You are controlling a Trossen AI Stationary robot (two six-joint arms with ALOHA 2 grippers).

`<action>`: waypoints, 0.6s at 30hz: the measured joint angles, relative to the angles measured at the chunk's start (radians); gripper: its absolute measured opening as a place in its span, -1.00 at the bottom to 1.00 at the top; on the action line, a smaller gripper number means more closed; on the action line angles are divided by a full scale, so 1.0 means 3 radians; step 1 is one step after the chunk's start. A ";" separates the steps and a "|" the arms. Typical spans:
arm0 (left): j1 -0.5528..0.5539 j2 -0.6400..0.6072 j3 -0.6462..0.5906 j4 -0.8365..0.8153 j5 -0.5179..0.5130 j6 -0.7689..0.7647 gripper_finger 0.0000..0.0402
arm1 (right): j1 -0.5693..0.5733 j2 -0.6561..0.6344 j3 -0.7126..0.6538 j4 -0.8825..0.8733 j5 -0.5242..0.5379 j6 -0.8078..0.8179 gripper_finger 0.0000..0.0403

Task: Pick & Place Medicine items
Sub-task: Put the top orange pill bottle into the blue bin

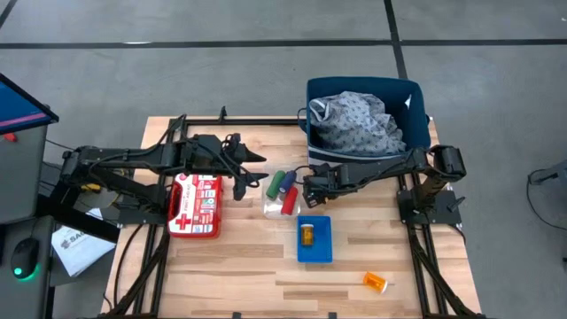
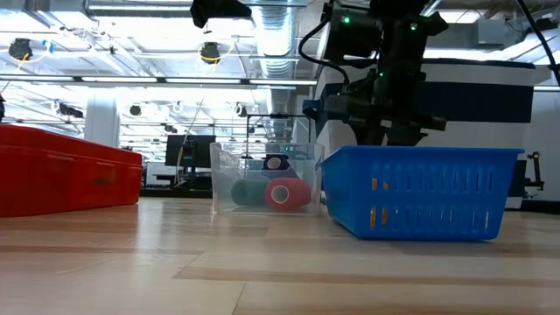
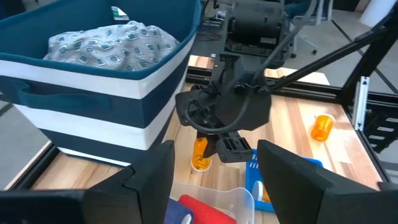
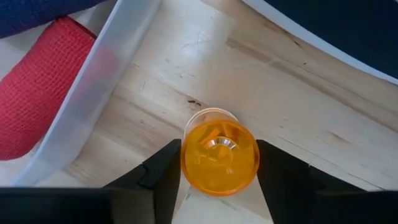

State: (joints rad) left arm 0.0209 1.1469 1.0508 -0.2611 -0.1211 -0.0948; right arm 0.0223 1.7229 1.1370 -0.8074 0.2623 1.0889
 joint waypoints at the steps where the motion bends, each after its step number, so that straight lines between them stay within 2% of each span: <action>1: -0.0017 0.0000 0.0000 0.0000 0.0000 0.0000 0.08 | 0.0011 0.0000 0.0000 0.0000 0.0000 0.0000 -0.09; 12: -0.0131 0.0000 0.0000 -0.0001 0.0005 0.0000 0.08 | 0.0155 -0.0008 0.0004 -0.0071 -0.0152 0.0011 -0.02; 18: -0.0143 0.0000 0.0000 0.0000 0.0010 0.0000 0.08 | 0.0248 -0.0037 0.0005 -0.0231 -0.0171 0.0042 -0.11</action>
State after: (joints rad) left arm -0.0219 1.1469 1.0508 -0.2611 -0.1181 -0.0948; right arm 0.0967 1.7119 1.1385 -0.8768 0.2110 1.1015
